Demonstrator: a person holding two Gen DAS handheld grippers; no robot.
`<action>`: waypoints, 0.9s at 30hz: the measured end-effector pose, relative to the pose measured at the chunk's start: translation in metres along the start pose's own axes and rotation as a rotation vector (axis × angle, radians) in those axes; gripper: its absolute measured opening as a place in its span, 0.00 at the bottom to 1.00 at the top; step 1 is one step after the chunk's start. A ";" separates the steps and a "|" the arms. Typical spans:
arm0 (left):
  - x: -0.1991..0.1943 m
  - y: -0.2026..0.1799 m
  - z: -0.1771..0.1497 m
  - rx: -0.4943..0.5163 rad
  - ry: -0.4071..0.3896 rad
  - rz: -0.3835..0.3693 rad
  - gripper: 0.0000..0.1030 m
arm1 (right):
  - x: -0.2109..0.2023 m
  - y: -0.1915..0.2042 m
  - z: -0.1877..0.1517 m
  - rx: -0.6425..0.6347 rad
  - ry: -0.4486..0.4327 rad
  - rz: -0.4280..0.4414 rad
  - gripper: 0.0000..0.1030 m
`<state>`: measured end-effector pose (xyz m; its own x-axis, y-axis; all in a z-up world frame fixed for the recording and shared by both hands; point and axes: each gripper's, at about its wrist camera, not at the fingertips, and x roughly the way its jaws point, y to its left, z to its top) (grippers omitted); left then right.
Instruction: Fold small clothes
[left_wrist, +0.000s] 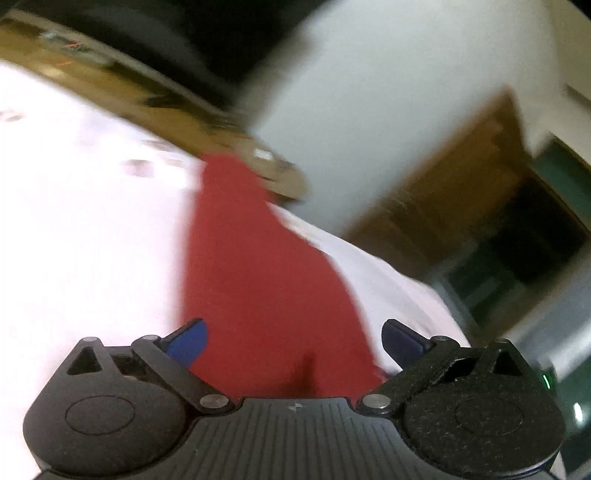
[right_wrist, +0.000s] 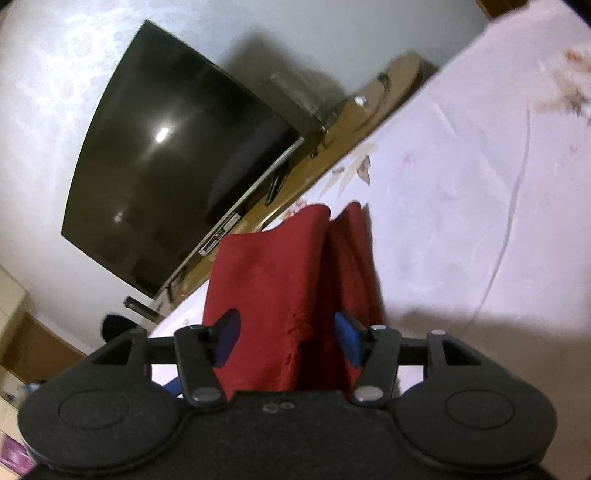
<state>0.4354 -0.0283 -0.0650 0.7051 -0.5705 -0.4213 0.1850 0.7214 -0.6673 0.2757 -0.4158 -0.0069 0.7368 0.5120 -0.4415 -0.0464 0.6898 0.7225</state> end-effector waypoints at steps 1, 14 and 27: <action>0.000 0.009 0.005 -0.020 -0.013 0.023 0.94 | 0.001 -0.003 -0.001 0.027 0.014 0.010 0.56; 0.043 0.036 0.019 0.024 0.052 0.167 0.87 | 0.072 0.000 0.011 -0.067 0.157 -0.006 0.48; 0.055 0.002 0.025 0.114 0.048 0.210 0.76 | 0.039 0.067 0.025 -0.446 0.013 -0.079 0.14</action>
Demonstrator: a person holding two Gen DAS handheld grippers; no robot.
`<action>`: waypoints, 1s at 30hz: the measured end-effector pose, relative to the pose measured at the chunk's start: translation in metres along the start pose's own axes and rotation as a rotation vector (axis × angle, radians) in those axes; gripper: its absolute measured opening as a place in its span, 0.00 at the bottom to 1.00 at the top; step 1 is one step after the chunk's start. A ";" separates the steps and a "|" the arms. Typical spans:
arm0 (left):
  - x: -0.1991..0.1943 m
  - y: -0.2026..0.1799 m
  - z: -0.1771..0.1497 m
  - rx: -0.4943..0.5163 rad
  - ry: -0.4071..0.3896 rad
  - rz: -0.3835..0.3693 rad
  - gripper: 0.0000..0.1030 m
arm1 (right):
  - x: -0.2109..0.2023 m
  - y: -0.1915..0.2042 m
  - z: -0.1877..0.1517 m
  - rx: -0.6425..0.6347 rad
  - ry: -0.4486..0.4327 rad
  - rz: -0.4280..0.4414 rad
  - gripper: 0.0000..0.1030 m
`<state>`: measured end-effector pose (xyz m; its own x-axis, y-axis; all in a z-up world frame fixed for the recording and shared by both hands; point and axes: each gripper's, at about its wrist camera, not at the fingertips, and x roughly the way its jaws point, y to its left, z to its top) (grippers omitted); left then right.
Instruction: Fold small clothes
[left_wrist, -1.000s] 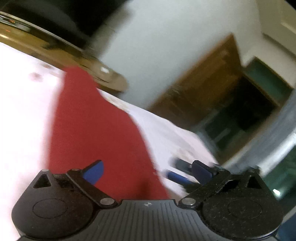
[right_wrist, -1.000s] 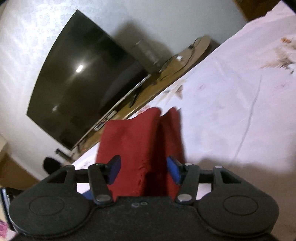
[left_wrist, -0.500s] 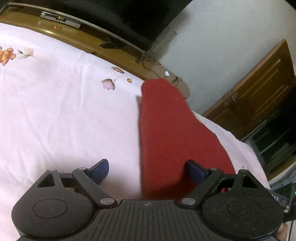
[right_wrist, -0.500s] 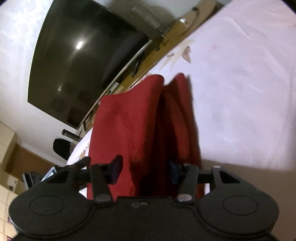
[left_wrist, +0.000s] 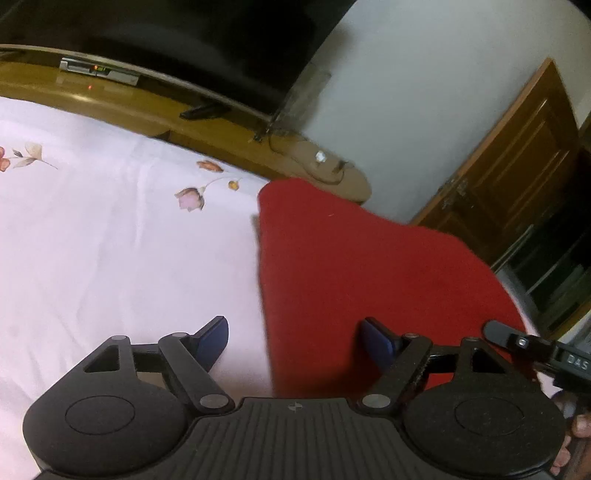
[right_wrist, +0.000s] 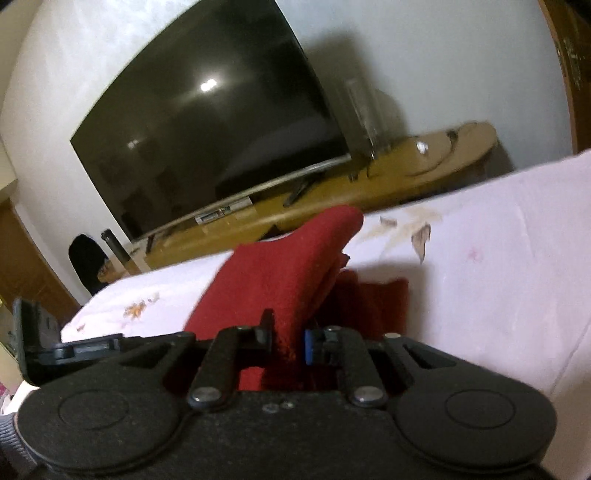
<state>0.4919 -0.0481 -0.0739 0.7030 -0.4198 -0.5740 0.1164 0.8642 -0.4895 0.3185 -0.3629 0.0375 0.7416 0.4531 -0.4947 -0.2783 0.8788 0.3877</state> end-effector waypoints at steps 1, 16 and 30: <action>0.007 0.000 -0.001 0.000 0.029 0.023 0.76 | 0.000 -0.002 0.000 -0.004 0.009 -0.010 0.14; 0.006 -0.004 0.016 0.080 -0.020 0.035 0.77 | 0.013 -0.055 -0.022 0.150 0.010 -0.069 0.57; 0.069 -0.009 0.048 0.121 0.020 0.113 0.77 | 0.068 -0.069 0.009 0.081 -0.064 -0.066 0.08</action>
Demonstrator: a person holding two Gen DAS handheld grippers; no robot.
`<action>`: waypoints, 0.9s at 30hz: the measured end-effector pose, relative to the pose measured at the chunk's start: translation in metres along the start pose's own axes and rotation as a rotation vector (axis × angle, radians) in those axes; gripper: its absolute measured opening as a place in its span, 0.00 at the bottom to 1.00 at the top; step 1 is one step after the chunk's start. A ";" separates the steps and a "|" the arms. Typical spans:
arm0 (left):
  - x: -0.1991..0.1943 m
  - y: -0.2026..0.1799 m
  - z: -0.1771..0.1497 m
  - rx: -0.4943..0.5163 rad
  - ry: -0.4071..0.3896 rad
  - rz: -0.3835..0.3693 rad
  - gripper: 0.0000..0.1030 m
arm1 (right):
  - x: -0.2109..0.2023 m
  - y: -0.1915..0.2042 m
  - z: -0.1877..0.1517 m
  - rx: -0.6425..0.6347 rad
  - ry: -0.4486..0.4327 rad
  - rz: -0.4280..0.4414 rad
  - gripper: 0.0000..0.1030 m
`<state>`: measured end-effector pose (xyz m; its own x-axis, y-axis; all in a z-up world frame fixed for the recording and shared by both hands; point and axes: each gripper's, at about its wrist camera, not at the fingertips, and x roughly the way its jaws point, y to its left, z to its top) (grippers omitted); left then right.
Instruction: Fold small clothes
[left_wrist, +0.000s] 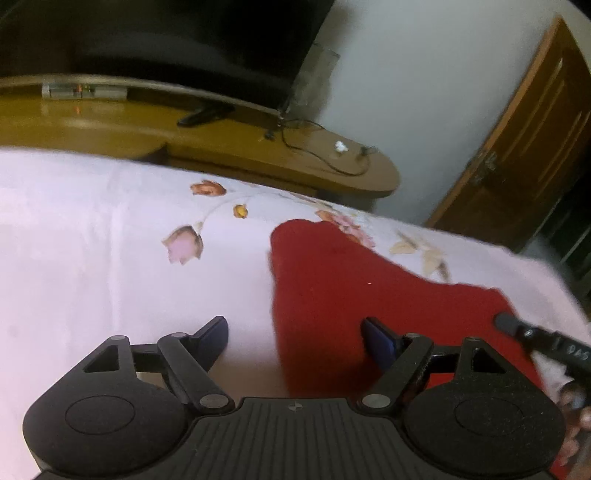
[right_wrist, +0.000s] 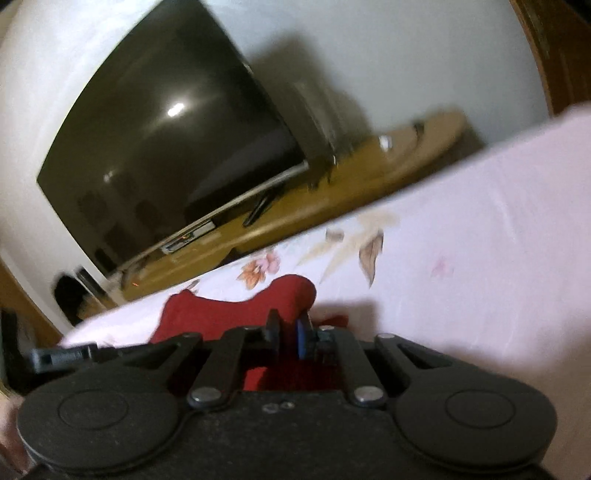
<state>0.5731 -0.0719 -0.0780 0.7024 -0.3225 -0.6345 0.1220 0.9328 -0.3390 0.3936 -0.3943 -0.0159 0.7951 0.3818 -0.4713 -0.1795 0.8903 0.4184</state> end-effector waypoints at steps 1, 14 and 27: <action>0.004 -0.001 -0.001 -0.003 0.003 0.007 0.84 | 0.003 0.002 -0.001 -0.043 0.004 -0.028 0.08; -0.072 0.000 -0.046 0.038 -0.049 -0.095 0.93 | -0.054 0.000 -0.008 0.040 0.072 -0.038 0.40; -0.102 -0.001 -0.106 0.105 0.022 -0.067 0.93 | -0.103 0.041 -0.062 -0.037 0.185 0.003 0.05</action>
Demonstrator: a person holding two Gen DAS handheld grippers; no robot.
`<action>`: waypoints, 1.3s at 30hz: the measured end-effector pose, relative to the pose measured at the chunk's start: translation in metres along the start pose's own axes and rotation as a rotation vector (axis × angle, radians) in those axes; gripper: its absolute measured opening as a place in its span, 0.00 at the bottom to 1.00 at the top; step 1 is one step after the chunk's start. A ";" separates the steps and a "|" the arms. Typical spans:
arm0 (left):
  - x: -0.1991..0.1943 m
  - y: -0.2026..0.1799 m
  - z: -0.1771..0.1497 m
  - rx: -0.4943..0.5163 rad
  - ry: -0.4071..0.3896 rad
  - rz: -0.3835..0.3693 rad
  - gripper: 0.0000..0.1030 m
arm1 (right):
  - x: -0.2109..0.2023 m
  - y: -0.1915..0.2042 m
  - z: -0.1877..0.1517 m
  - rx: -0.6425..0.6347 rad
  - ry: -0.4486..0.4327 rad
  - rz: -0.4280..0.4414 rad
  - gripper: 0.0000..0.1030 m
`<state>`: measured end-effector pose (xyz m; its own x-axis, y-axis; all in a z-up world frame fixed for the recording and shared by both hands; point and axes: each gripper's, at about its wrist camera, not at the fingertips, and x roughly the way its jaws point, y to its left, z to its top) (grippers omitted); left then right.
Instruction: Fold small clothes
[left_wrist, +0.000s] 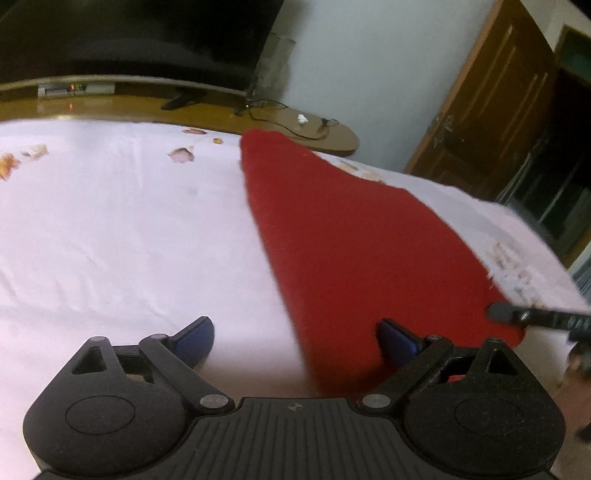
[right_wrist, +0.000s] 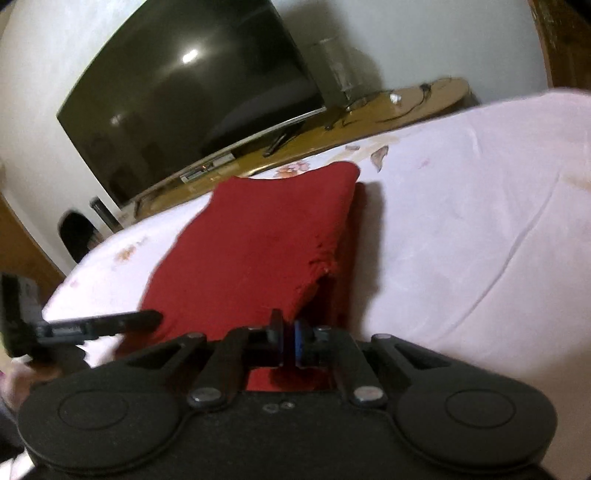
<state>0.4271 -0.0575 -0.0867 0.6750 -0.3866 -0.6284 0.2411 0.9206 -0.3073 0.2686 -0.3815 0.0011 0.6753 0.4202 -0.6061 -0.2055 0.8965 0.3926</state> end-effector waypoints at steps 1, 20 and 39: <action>-0.001 0.002 -0.002 0.016 0.002 0.009 0.93 | -0.003 -0.002 0.000 0.001 -0.003 -0.008 0.05; 0.030 0.007 0.035 -0.062 0.053 0.016 0.95 | 0.030 0.012 0.022 -0.054 -0.048 -0.137 0.25; 0.049 0.018 0.048 -0.181 0.147 -0.229 0.81 | 0.033 -0.073 0.024 0.338 0.083 0.135 0.71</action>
<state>0.4985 -0.0570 -0.0886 0.5067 -0.5988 -0.6202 0.2385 0.7887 -0.5667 0.3227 -0.4366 -0.0306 0.5956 0.5542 -0.5815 -0.0341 0.7406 0.6710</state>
